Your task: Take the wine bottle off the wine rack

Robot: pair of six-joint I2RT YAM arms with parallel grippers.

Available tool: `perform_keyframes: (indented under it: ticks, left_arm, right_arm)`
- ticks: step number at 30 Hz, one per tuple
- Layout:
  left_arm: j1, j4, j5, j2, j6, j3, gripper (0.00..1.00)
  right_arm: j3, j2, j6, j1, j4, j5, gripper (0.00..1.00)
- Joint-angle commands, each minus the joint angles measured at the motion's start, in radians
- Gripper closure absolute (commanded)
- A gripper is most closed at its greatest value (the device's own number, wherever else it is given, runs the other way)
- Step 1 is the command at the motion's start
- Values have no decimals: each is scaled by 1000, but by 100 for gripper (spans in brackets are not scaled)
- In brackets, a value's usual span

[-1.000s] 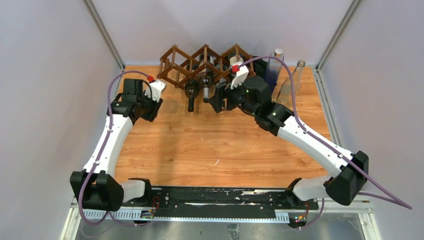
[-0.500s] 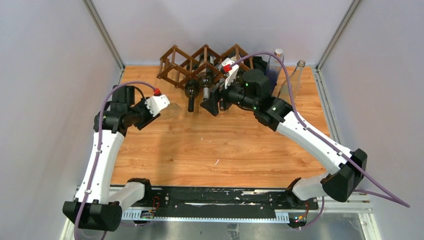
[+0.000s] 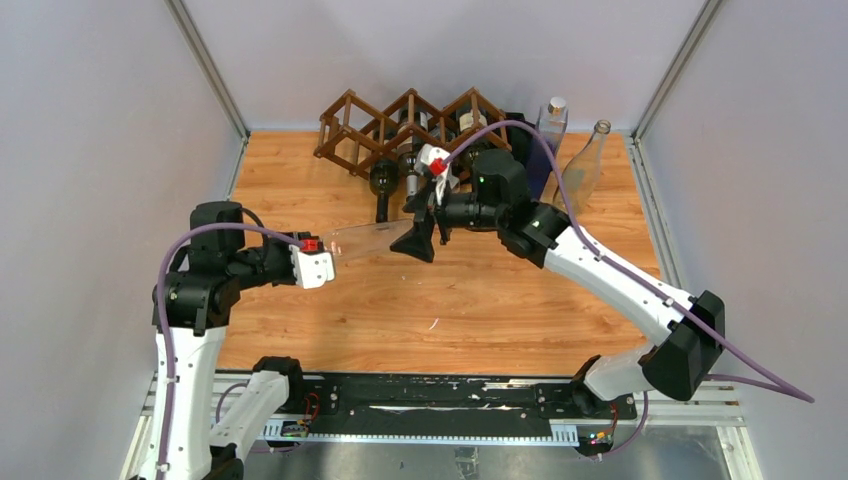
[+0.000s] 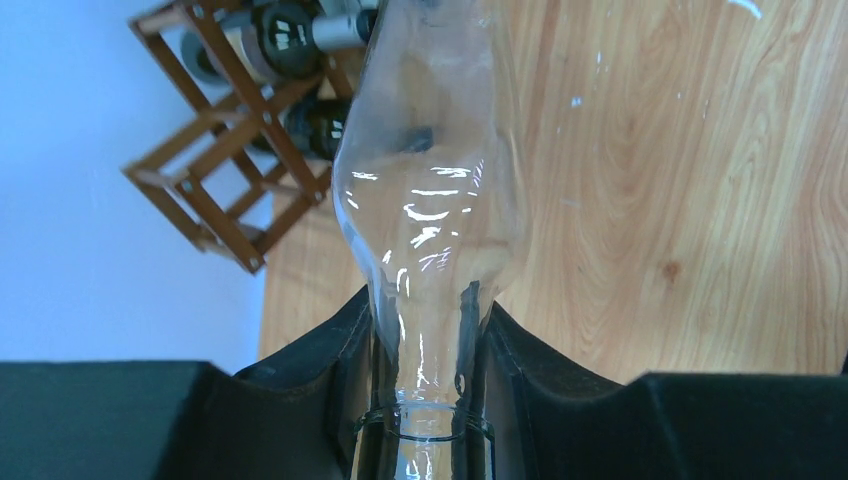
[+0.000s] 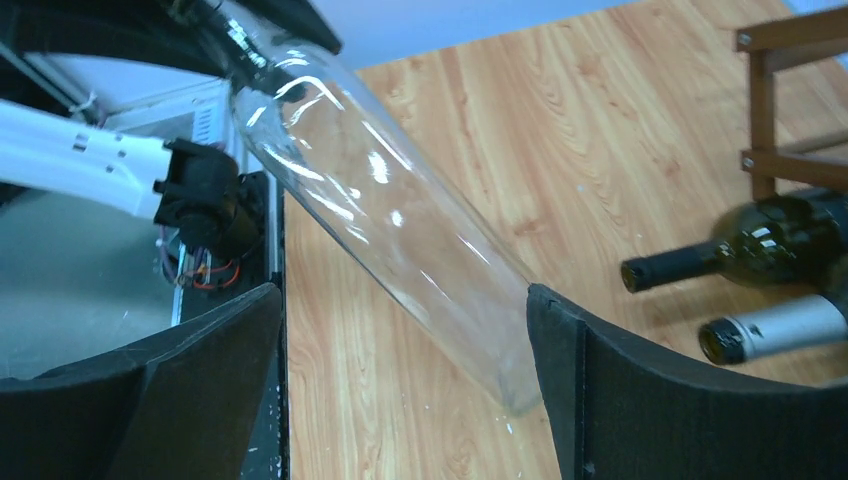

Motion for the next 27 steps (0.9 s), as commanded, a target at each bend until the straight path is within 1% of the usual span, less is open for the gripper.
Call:
perform_keyframes:
  ticks: [1,6,10,13,20,27]
  left_arm:
    - [-21,42,166,0,77,42,100]
    - [-83,28,162,0,72,46,100]
    - [-124,-11,160,21,64,66,100]
    - [-149,-30,153,21,81,67,100]
    - [-179,-33,148,32,73,93,100]
    - [-199,-32,150,36,67,98,100]
  right_arm:
    - [-53,-35,-102,54,101,-89,4]
    - [-31,-23,-217,104,38,-90,4]
    - [-33,-17,-358,165,2,-14,4]
    - [-32,-8,-426,195,-22,9,4]
    - [-16,19,-500,234,-80,5,3]
    - [6,78,-534,268,-53,100,3]
